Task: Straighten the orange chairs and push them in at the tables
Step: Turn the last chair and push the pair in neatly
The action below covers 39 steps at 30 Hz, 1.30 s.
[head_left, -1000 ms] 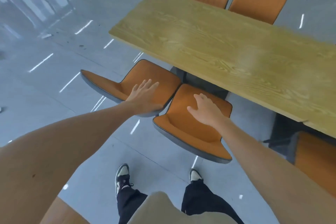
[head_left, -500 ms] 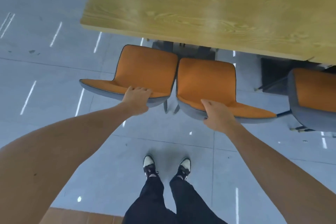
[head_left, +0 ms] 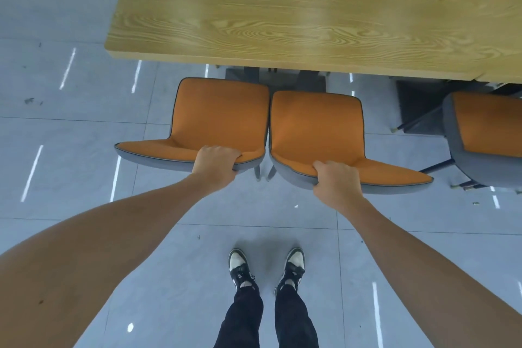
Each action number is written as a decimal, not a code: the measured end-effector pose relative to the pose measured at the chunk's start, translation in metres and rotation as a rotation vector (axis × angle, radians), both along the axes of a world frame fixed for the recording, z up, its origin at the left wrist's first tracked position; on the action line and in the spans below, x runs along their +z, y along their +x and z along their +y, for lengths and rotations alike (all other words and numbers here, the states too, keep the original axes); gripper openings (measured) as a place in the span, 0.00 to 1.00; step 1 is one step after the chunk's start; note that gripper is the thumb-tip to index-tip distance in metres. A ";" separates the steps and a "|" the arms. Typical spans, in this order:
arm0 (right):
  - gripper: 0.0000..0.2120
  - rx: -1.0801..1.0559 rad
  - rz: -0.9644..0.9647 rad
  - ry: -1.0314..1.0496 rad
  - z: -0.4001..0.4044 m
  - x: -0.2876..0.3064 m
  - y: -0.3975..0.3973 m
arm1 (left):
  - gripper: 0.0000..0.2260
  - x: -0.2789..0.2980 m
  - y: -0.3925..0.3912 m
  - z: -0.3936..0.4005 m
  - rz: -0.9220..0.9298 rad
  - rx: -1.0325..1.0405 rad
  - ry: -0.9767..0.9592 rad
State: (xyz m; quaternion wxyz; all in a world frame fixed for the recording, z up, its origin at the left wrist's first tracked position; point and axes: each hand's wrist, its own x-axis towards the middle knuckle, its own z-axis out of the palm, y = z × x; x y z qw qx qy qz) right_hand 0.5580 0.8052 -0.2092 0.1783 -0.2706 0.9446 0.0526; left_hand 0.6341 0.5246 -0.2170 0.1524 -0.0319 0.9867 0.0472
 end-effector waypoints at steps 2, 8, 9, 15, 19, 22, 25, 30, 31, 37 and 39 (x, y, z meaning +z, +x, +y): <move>0.07 0.001 0.007 -0.007 -0.005 -0.002 0.003 | 0.06 0.000 0.000 0.002 0.007 0.010 -0.004; 0.07 -0.013 0.024 -0.024 -0.009 -0.006 0.005 | 0.05 0.000 0.001 0.006 0.026 0.024 -0.014; 0.06 -0.013 0.028 -0.026 -0.009 -0.006 0.006 | 0.05 0.000 0.002 0.008 0.030 0.025 -0.014; 0.09 0.007 0.056 -0.034 -0.008 -0.007 0.007 | 0.05 -0.003 0.001 0.013 0.038 0.017 -0.026; 0.08 -0.001 0.069 -0.047 -0.008 -0.007 0.010 | 0.04 -0.003 0.002 0.010 0.041 0.009 -0.025; 0.09 -0.007 0.075 -0.064 -0.008 -0.006 0.012 | 0.02 -0.003 0.002 0.011 0.060 0.019 0.001; 0.10 -0.014 0.085 -0.117 -0.009 -0.006 0.009 | 0.02 -0.006 0.000 0.013 0.068 0.029 -0.009; 0.10 -0.022 0.104 -0.177 -0.014 -0.006 0.001 | 0.03 -0.009 -0.001 0.013 0.093 0.025 -0.032; 0.10 -0.021 0.108 -0.184 -0.015 -0.005 0.000 | 0.03 -0.008 -0.001 0.013 0.098 0.025 -0.038; 0.09 -0.016 0.114 -0.180 -0.016 -0.007 -0.003 | 0.02 -0.007 -0.001 0.013 0.085 0.030 -0.046; 0.08 -0.013 0.110 -0.161 -0.016 -0.007 -0.003 | 0.03 -0.007 -0.002 0.013 0.077 0.026 -0.042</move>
